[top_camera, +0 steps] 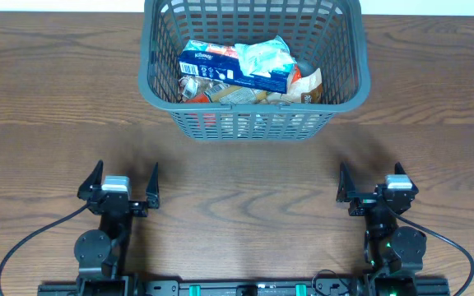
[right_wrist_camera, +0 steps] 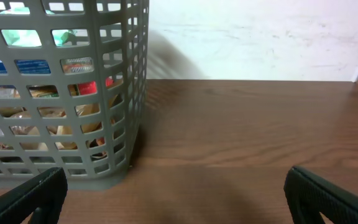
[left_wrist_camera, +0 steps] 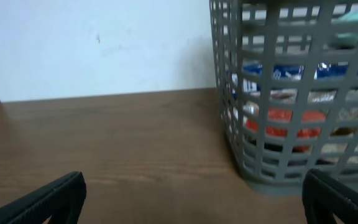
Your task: Pack container
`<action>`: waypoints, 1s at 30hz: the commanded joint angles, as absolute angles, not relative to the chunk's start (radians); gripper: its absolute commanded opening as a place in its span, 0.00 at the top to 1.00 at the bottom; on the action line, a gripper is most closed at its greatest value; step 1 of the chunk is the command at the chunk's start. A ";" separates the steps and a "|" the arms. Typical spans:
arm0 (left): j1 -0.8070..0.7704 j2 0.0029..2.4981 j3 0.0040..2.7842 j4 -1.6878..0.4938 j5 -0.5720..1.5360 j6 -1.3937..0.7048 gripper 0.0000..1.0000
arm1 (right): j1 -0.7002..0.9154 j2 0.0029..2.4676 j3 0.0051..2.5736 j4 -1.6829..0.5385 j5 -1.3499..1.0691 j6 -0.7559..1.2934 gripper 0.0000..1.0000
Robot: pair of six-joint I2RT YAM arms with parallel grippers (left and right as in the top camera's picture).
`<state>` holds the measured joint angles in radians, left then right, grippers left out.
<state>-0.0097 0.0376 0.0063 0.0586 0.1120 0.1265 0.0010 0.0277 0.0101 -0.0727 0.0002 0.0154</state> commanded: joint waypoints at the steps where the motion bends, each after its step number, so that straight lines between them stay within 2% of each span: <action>1: -0.020 0.010 0.004 0.028 0.100 0.111 0.01 | -0.009 0.020 0.006 -0.074 0.007 0.029 0.01; 7: -0.047 0.002 0.004 -0.065 0.101 0.110 0.02 | -0.009 0.020 0.006 -0.074 0.007 0.029 0.01; 24: -0.055 0.002 0.004 -0.067 0.048 0.109 0.01 | -0.009 0.020 0.006 -0.074 0.007 0.029 0.01; 27: -0.055 0.002 0.004 -0.067 0.049 0.056 0.02 | -0.009 0.020 0.006 -0.074 0.007 0.029 0.01; 30: -0.055 0.002 0.004 -0.067 0.063 -0.091 0.02 | -0.009 0.020 0.006 -0.074 0.007 0.029 0.01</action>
<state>-0.0509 0.0116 0.0154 -0.0227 0.0605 0.0551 0.0010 0.0277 0.0101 -0.0723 0.0002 0.0154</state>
